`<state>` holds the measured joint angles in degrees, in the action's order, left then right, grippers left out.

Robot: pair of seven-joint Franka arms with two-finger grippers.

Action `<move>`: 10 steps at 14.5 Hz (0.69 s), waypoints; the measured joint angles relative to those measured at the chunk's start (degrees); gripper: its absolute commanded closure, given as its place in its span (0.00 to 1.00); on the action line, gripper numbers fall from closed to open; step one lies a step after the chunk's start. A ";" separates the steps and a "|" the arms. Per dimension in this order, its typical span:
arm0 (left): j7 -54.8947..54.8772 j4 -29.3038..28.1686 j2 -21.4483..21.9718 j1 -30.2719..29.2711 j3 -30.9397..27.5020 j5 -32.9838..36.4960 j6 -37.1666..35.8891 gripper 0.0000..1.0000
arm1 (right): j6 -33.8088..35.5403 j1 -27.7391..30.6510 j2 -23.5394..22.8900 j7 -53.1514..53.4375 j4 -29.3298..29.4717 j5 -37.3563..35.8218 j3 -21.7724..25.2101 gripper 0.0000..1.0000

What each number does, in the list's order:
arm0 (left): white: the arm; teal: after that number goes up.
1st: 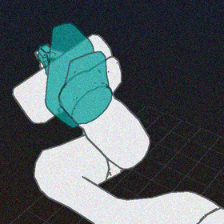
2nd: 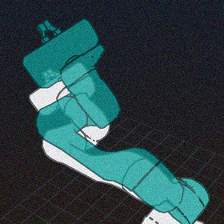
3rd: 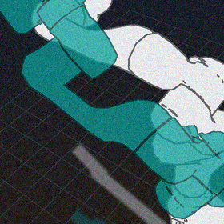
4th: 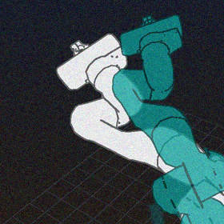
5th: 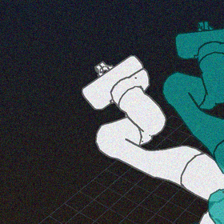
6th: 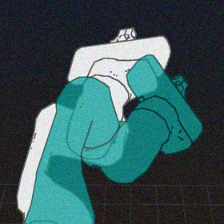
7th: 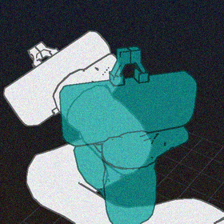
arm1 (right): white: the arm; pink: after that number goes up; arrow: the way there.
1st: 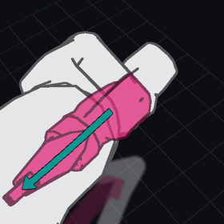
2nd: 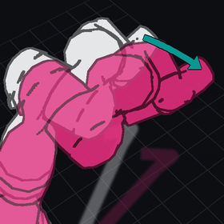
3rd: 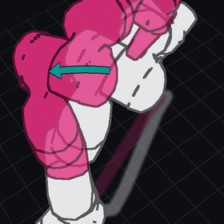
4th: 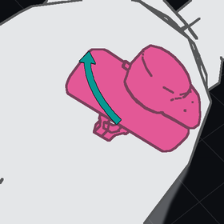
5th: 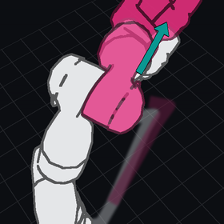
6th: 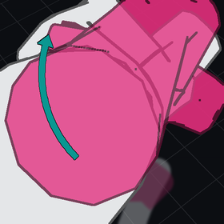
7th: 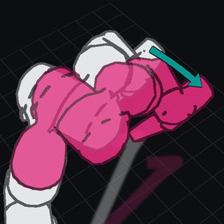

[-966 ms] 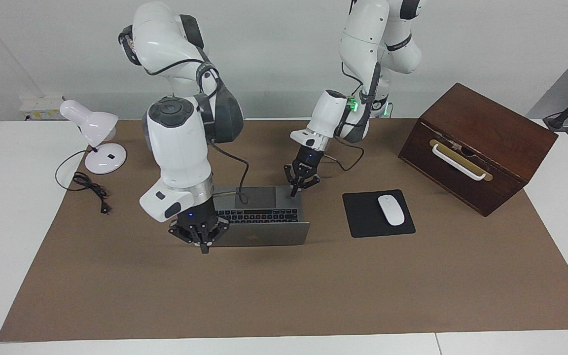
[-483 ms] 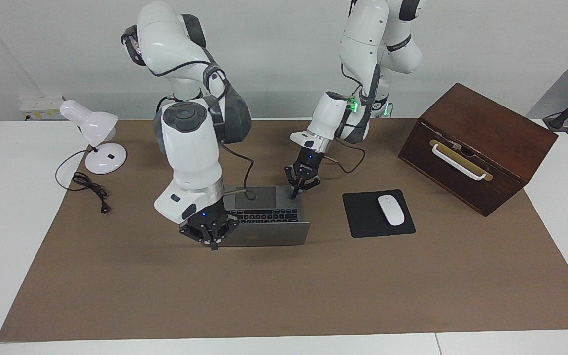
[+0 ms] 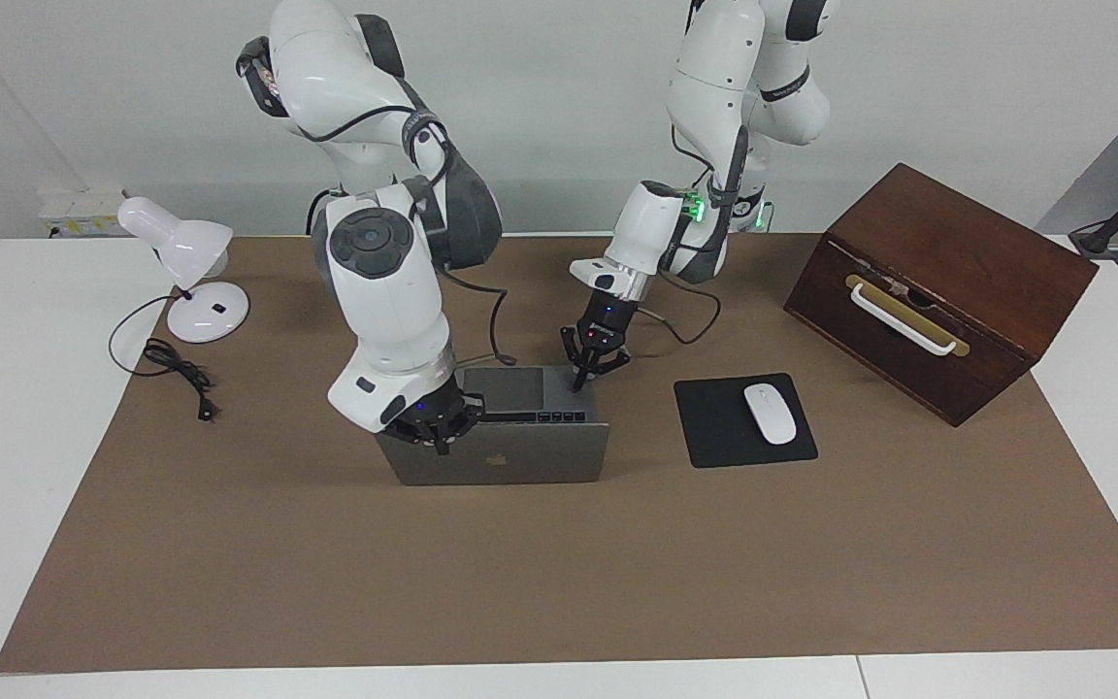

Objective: Close laptop with both arms
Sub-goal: 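Hold the laptop base with the left gripper while the right gripper reaches the screen, then push the laptop screen down with the right gripper onto the keyboard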

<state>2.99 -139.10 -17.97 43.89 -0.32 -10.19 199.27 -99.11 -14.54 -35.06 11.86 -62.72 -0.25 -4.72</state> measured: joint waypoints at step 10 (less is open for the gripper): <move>-0.84 -0.07 -0.02 -0.47 -0.17 2.40 -0.01 1.00 | 4.72 0.53 5.13 0.00 -10.31 7.92 -0.03 1.00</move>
<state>2.15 -139.17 -17.99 43.42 -0.48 -7.79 199.25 -94.38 -14.01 -29.93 11.86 -73.04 7.67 -4.74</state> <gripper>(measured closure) 0.991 0.991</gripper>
